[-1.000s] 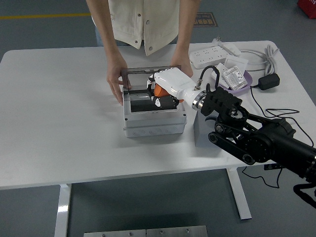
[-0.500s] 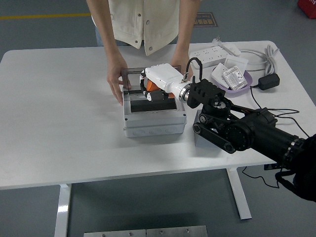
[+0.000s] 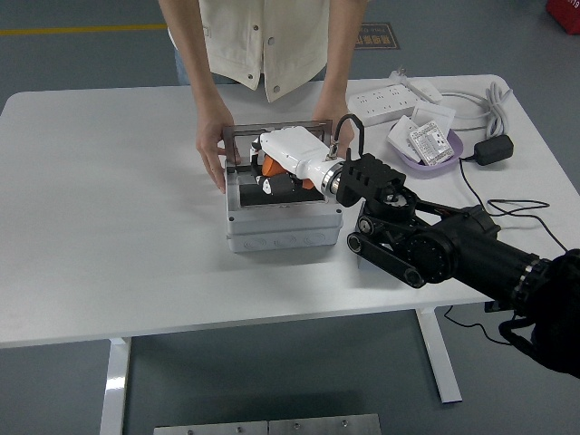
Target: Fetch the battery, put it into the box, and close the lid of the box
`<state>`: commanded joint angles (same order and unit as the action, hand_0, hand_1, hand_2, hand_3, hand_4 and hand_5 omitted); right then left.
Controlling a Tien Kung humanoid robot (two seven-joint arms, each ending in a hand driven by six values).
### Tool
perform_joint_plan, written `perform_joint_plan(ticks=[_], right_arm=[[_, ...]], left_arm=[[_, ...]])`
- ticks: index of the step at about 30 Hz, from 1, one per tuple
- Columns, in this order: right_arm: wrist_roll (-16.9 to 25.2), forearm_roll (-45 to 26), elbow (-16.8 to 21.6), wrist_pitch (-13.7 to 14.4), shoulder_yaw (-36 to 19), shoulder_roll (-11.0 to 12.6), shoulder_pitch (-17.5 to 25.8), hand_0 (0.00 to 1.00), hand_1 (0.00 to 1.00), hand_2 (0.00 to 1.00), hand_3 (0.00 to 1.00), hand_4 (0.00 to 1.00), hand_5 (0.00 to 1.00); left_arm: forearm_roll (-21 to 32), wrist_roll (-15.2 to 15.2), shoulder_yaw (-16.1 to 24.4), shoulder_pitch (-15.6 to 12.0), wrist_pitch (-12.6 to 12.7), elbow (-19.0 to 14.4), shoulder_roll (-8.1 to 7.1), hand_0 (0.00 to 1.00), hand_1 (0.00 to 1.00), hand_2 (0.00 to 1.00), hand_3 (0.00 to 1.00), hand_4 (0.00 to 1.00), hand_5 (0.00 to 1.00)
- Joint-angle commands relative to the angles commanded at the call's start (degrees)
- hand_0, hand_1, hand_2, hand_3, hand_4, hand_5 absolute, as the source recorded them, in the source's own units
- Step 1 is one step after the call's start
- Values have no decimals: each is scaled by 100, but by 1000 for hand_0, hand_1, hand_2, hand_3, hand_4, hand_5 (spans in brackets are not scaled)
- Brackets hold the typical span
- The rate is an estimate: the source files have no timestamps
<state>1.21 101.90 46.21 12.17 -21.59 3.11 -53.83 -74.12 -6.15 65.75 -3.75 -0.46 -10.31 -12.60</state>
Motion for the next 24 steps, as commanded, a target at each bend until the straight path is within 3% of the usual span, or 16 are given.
perform_joint_plan(ticks=[17, 18, 23, 24], right_arm=[[201, -132, -29, -196, -77, 40, -5, 120, 204, 225, 257, 2, 2], [211, -137, -25, -202, -84, 45, -7, 250, 299, 333, 381, 133, 48], [227, -160, 4, -225, -105, 68, -7, 250, 299, 333, 381, 133, 48], [227, -165, 11, -229, -110, 71, -6, 346, 356, 394, 504, 529, 150]], left_arm=[[164, 28, -168, 42, 0, 0, -2, 622, 764, 656, 470, 83, 2], [167, 29, -168, 43, 1, 0, -1, 624, 764, 656, 472, 86, 2], [164, 32, -153, 43, 4, 0, -1, 624, 764, 656, 472, 86, 2], [165, 32, -150, 42, 5, 0, -1, 624, 764, 656, 473, 87, 2]])
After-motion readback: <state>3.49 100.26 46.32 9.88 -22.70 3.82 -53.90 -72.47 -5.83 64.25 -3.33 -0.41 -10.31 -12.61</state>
